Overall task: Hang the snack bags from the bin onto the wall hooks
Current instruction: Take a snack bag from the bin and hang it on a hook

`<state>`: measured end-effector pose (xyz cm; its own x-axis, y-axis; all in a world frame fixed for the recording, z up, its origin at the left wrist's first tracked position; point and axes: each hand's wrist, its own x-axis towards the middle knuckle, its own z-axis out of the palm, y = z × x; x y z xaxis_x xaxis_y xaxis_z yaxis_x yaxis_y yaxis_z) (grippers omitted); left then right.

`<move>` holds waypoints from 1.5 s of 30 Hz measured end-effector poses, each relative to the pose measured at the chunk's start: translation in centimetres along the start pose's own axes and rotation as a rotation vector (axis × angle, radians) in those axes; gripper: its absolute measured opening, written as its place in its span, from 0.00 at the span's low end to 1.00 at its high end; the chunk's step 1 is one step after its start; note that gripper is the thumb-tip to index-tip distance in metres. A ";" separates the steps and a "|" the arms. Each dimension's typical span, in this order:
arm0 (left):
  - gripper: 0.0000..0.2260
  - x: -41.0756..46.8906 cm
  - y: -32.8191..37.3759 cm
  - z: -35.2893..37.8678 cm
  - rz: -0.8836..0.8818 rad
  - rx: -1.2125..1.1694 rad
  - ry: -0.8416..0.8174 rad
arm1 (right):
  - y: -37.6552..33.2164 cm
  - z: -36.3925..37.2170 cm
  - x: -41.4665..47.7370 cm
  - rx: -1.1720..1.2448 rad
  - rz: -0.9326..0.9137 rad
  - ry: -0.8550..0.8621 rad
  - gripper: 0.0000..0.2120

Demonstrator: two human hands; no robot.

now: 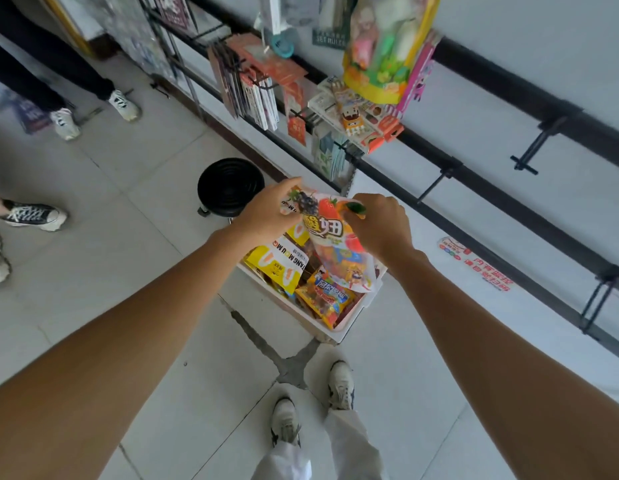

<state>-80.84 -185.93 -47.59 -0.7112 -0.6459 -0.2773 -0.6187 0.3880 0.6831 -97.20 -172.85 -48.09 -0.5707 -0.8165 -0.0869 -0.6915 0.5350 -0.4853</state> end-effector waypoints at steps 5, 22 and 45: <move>0.27 0.6 -1.2 1.2 0.061 -0.020 -0.026 | 0.1 1.3 0.6 0.062 -0.053 -0.015 0.10; 0.15 -0.5 6.3 -4.1 0.290 -0.004 0.165 | -0.6 -9.0 -2.5 0.405 0.012 -0.077 0.11; 0.04 -12.3 32.1 -3.6 0.791 -0.078 -0.020 | 2.6 -32.0 -22.4 0.264 -0.039 0.452 0.04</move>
<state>-90.70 -167.87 -19.87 -0.9363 -0.1858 0.2981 0.0971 0.6787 0.7280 -100.36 -146.19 -19.52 -0.7211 -0.6285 0.2916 -0.6144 0.3854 -0.6885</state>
